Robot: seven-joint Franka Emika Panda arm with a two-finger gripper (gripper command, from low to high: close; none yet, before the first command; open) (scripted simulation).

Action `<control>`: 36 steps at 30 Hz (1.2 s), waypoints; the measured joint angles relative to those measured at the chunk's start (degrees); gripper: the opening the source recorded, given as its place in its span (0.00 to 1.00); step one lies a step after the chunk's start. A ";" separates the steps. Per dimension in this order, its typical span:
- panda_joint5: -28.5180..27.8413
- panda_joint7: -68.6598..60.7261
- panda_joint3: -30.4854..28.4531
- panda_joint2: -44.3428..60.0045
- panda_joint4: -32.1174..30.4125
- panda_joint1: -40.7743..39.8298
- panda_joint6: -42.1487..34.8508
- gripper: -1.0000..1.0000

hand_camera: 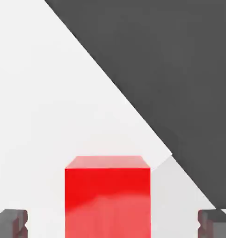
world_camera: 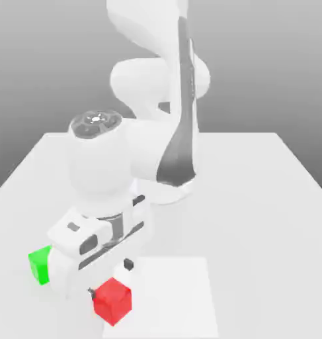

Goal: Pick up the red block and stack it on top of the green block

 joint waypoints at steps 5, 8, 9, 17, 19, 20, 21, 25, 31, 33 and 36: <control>1.15 -0.88 1.23 1.69 0.28 -1.00 1.24 0.00; 1.24 -0.97 1.40 1.91 0.31 -1.14 1.39 0.00; 0.14 -0.16 0.52 0.53 0.07 -0.49 0.33 0.00; -10.91 2.29 -7.43 -12.44 -3.51 -1.75 -8.14 0.00; -12.84 0.27 -9.57 -14.66 -4.68 -5.35 -8.91 0.00; -13.67 -0.85 -10.40 -15.69 -5.28 -7.00 -9.26 0.00; -14.41 -2.05 -11.16 -16.69 -5.88 -8.60 -9.60 0.00; -15.87 -7.43 -13.44 -19.67 -8.13 -14.77 -10.49 0.00; -9.82 -13.05 -11.74 -14.79 -8.00 -14.58 -6.08 0.00; -6.99 -15.11 -10.75 -12.45 -7.89 -15.05 -4.14 0.00; -2.50 -18.34 -8.39 -8.71 -7.80 -16.62 -1.07 0.00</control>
